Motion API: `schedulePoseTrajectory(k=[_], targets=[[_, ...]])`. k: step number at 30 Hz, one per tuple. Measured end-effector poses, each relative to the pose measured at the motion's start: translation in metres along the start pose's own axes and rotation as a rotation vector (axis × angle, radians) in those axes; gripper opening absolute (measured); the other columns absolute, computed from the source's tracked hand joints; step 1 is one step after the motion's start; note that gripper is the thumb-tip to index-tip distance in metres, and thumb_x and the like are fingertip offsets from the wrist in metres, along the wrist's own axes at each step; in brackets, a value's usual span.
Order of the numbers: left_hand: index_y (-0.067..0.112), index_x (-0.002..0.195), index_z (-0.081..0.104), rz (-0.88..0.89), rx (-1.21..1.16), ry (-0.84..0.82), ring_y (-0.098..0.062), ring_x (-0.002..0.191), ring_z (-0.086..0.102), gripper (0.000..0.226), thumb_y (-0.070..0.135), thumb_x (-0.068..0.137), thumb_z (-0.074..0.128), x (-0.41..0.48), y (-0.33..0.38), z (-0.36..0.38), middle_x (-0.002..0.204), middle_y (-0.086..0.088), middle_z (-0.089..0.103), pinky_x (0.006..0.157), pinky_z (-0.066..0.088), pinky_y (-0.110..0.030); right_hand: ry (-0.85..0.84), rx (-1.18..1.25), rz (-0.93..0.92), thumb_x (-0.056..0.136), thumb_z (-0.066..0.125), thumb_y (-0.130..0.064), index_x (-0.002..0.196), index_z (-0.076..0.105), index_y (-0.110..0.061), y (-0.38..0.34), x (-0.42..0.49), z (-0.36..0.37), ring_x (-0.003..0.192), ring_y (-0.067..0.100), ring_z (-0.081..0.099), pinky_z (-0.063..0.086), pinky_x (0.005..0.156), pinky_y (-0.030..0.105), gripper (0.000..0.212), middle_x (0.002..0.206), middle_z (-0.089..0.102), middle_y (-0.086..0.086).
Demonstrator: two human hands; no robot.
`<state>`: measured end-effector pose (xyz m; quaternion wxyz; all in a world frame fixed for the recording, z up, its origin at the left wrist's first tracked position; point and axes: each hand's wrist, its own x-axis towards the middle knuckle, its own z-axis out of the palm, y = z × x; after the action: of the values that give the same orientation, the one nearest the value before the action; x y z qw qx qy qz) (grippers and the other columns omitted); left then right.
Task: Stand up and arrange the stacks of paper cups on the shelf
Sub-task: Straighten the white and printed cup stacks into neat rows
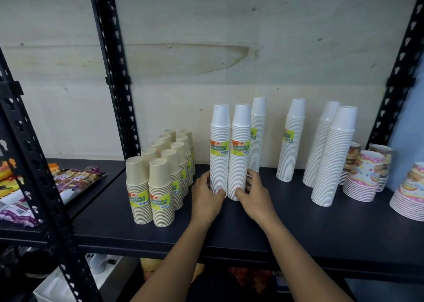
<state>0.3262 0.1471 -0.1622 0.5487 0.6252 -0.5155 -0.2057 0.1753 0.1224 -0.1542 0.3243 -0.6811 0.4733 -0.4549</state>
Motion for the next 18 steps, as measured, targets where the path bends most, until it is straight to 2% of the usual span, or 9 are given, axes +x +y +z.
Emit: schedulePoseTrajectory(k=[3,7,13,18], targets=[[0.032,0.143,0.049,-0.011,-0.023,-0.010,-0.011,0.122,0.057,0.068,0.020,0.080,0.073,0.001,-0.001,-0.001,0.135,0.007,0.058,0.106,0.050,-0.044,-0.011,0.014,0.016,0.087,0.074,-0.022,0.147,0.036,-0.026,0.003,0.003,0.002,0.117,0.007,0.060,0.050,0.096,0.025,0.071,0.134,0.058,-0.011],[0.042,0.140,0.048,-0.010,-0.038,-0.015,-0.009,0.121,0.059,0.068,0.023,0.079,0.072,0.001,-0.004,-0.001,0.134,0.010,0.059,0.104,0.051,-0.044,0.032,-0.009,-0.001,0.087,0.077,-0.019,0.143,0.039,-0.024,0.009,0.006,0.006,0.118,0.010,0.061,0.052,0.102,0.036,0.068,0.133,0.060,-0.006],[0.045,0.143,0.043,-0.030,-0.051,-0.020,-0.008,0.124,0.058,0.072,0.023,0.079,0.067,0.002,-0.003,0.000,0.136,0.011,0.061,0.106,0.050,-0.042,0.084,-0.024,-0.019,0.083,0.081,-0.023,0.139,0.042,-0.024,0.009,0.006,0.011,0.115,0.012,0.062,0.053,0.099,0.037,0.069,0.130,0.063,-0.005],[0.033,0.146,0.047,-0.054,-0.096,-0.009,-0.005,0.124,0.058,0.067,0.012,0.086,0.069,0.002,-0.002,-0.001,0.138,0.011,0.062,0.108,0.050,-0.041,0.101,-0.039,-0.006,0.083,0.082,-0.027,0.137,0.044,-0.024,0.010,0.007,0.013,0.115,0.013,0.063,0.054,0.098,0.039,0.067,0.129,0.063,-0.005]])
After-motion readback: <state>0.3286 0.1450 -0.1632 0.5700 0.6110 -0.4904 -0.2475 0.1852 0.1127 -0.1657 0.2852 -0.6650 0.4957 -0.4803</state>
